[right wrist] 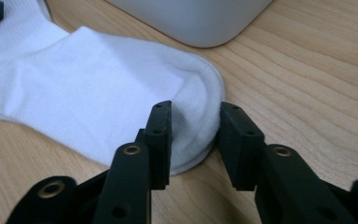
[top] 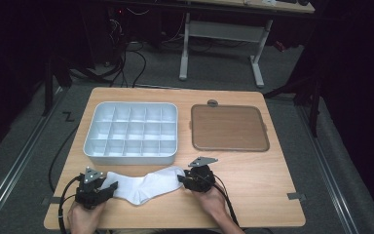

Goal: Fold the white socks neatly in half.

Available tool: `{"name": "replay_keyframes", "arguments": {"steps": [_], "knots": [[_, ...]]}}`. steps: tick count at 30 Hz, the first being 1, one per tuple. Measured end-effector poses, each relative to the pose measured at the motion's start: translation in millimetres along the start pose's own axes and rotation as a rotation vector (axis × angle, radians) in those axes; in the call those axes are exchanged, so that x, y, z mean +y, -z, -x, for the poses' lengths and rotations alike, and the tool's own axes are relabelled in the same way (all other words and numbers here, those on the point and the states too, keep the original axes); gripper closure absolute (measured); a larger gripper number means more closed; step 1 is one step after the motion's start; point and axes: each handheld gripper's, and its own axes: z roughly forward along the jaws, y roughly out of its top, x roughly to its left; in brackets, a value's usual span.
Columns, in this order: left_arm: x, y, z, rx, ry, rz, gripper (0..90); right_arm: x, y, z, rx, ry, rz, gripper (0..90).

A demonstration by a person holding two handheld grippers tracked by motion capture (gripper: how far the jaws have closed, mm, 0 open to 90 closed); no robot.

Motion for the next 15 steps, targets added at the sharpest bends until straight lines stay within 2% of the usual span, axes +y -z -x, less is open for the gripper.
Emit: {"name": "replay_keyframes", "arguments": {"steps": [2,7,14,15], "knots": [[-1.6,0.2,2.6,-0.001,0.013,0.007,63.6,-0.3,1.8,0.4,-0.002,0.023,-0.015,75.2],[-0.4,-0.7,3.4,-0.025,0.034,-0.01,71.0,-1.6,2.7,-0.6,-0.006,0.04,-0.015,82.0],[2.3,-0.5,0.8,-0.066,0.052,-0.035,76.2,-3.6,5.1,1.1,0.009,0.05,0.003,85.6],[1.8,0.0,1.7,-0.074,0.045,-0.033,76.5,-3.8,5.5,1.8,0.011,0.055,0.008,85.7]]}}
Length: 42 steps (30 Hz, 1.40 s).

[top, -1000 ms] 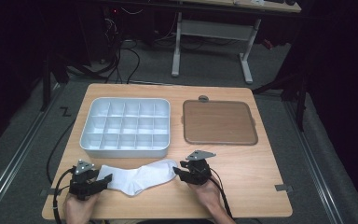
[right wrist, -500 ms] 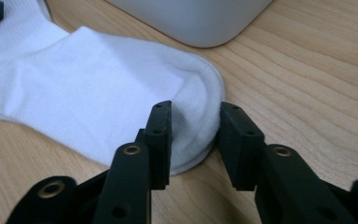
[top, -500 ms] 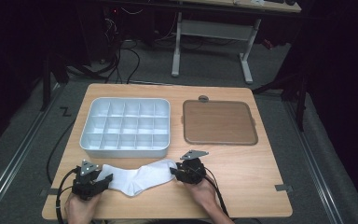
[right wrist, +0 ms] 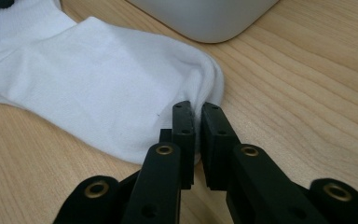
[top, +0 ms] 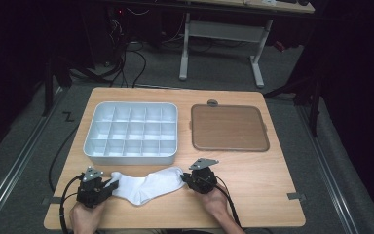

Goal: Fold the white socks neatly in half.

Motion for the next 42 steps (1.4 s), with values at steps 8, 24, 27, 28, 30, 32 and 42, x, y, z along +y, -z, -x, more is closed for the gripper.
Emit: {"name": "replay_keyframes", "arguments": {"steps": [8,24,27,28,30,32,42], "knots": [[-1.6,-1.7,13.5,-0.031,0.009,-0.016,77.3,-4.2,16.0,5.2,-0.011,-0.002,0.005,86.1],[-16.6,-22.8,67.6,-0.13,-0.019,-0.058,77.3,-38.6,59.3,36.0,-0.092,-0.089,0.006,86.1],[-19.0,-25.5,71.5,-0.136,-0.019,-0.069,77.3,-41.8,63.1,38.8,-0.105,-0.098,0.003,86.1],[-19.8,-26.2,73.3,-0.138,-0.017,-0.069,77.3,-43.2,64.2,39.9,-0.108,-0.093,0.007,86.1],[-21.7,-28.0,76.3,-0.143,-0.021,-0.074,77.2,-45.5,66.9,41.8,-0.114,-0.099,0.005,86.0],[-22.7,-29.1,77.5,-0.146,-0.024,-0.075,77.2,-46.9,68.3,42.9,-0.119,-0.103,0.008,86.0],[-29.9,-41.8,90.7,-0.168,-0.01,-0.083,76.6,-56.3,80.6,55.5,-0.155,-0.128,0.009,85.9]]}}
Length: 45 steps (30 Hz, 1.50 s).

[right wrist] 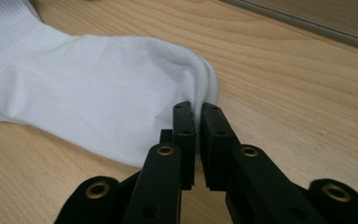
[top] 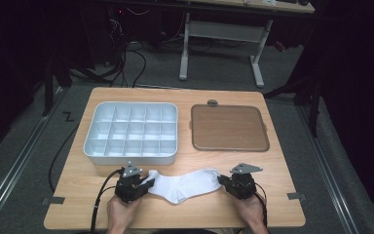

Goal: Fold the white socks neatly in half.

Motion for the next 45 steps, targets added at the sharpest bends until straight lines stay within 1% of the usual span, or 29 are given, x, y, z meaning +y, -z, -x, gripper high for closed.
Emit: {"name": "replay_keyframes", "arguments": {"steps": [3,4,6,7,9,13,15,16,18,19,20,21,22,24,26,27,28,29,30,31,32,33,35,36,39,42,45], "knots": [[-1.8,-3.4,2.5,-0.005,-0.008,-0.004,76.4,-2.0,2.4,3.8,-0.015,-0.009,-0.006,85.9],[-2.4,-4.9,3.3,-0.007,-0.015,-0.006,76.4,-2.6,2.7,4.6,-0.015,-0.009,-0.005,85.9],[-2.7,-5.9,3.8,-0.007,-0.014,-0.004,76.3,-3.2,3.1,5.3,-0.016,-0.01,-0.006,85.9],[-3.1,-7.5,4.5,-0.006,-0.028,-0.007,76.2,-4.5,3.3,6.1,-0.019,-0.014,-0.008,85.8],[-3.1,-8.6,5.5,-0.005,-0.042,-0.008,75.8,-5.3,3.0,6.2,-0.024,-0.016,-0.009,85.8],[-2.8,-9.9,6.1,-0.001,-0.039,-0.002,74.2,-6.4,1.3,6.9,-0.025,-0.018,-0.012,85.4],[-3.1,-10.3,5.0,0.006,-0.047,-0.007,73.4,-6.8,0.7,6.7,-0.024,-0.023,-0.013,84.8],[-3.1,-10.4,4.3,0.015,-0.052,-0.007,71.0,-7.1,0.4,6.7,-0.021,-0.019,-0.016,82.8],[-2.9,-10.5,3.8,0.022,-0.055,-0.005,65.7,-7.3,0.1,6.7,-0.028,-0.021,-0.015,75.3],[-2.5,-10.5,3.2,0.032,-0.057,-0.003,65.7,-7.3,0.1,6.7,-0.028,-0.021,-0.015,75.3],[-1.3,-9.0,1.5,0.049,-0.058,0.005,57.3,-7.4,1.2,7.4,-0.036,-0.032,-0.013,67.7],[-1.3,-9.0,1.5,0.049,-0.058,0.005,53.6,-7.2,2.9,7.6,-0.047,-0.042,-0.003,63.9],[0.0,-5.5,0.7,0.06,-0.06,0.02,50.4,-7.0,5.3,8.4,-0.052,-0.048,0.012,62.5],[1.5,-1.6,0.2,0.067,-0.064,0.03,45.7,-5.5,10.4,7.3,-0.057,-0.056,0.039,59.5],[3.0,1.1,0.0,0.074,-0.062,0.032,42.6,-2.5,14.4,3.6,-0.064,-0.033,0.055,60.2],[3.5,2.1,-0.2,0.078,-0.062,0.033,41.6,-0.6,16.2,0.5,-0.061,-0.029,0.063,62.3],[3.5,2.1,-0.2,0.078,-0.062,0.033,41.1,-0.6,16.2,0.5,-0.061,-0.029,0.063,62.3],[3.8,2.6,-0.4,0.082,-0.061,0.035,40.6,3.6,18.9,-6.0,-0.047,-0.006,0.083,66.2],[3.8,2.9,-1.2,0.092,-0.056,0.034,40.3,6.0,19.7,-9.5,-0.039,0.008,0.092,68.0],[3.8,2.9,-1.2,0.092,-0.056,0.034,39.9,6.0,19.7,-9.5,-0.039,0.008,0.092,68.0],[3.4,2.1,-2.6,0.1,-0.047,0.033,39.3,10.7,19.8,-17.9,-0.01,0.019,0.106,71.0],[2.9,1.3,-3.3,0.103,-0.042,0.032,37.9,13.0,18.6,-21.8,0.004,0.029,0.11,72.0],[1.4,0.2,-4.8,0.109,-0.04,0.03,35.4,17.1,13.2,-31.1,0.037,0.052,0.107,73.9],[0.7,-0.2,-5.4,0.114,-0.041,0.03,35.1,18.9,9.5,-36.6,0.045,0.072,0.1,74.7],[0.4,-1.3,-7.2,0.125,-0.024,0.036,34.5,22.8,-3.3,-51.2,0.081,0.11,0.08,76.6],[-1.7,-3.1,-7.5,0.134,-0.026,0.026,34.5,25.9,-15.5,-62.4,0.105,0.123,0.07,78.1],[-4.0,-4.2,-6.6,0.138,-0.04,0.033,35.0,29.2,-26.0,-70.1,0.125,0.125,0.063,79.3]]}}
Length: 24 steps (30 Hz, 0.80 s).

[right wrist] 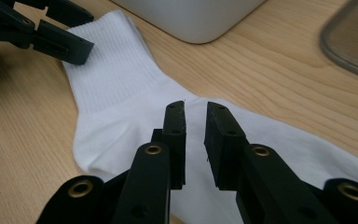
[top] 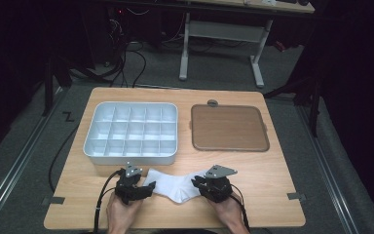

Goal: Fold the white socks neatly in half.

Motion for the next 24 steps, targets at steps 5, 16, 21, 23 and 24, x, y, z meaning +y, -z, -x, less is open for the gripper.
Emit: {"name": "replay_keyframes", "arguments": {"steps": [5,16,21,23,24], "knots": [[-5.9,1.1,3.6,0.006,-0.043,0.018,39.1,2.0,-14.3,-6.9,0.005,0.022,-0.033,81.4],[-4.7,3.1,7.5,-0.024,-0.028,-0.03,62.5,-9.6,-23.6,-10.0,-0.016,0.034,-0.051,83.5],[-4.3,3.7,7.9,-0.04,-0.014,-0.047,70.8,-10.4,-24.0,-10.3,-0.016,0.042,-0.043,83.5],[-4.0,4.1,8.0,-0.053,-0.004,-0.058,73.7,-10.5,-23.9,-11.0,-0.021,0.044,-0.044,83.5],[-4.0,4.1,8.0,-0.053,-0.004,-0.058,74.7,-10.5,-23.9,-11.0,-0.021,0.044,-0.044,83.5]]}}
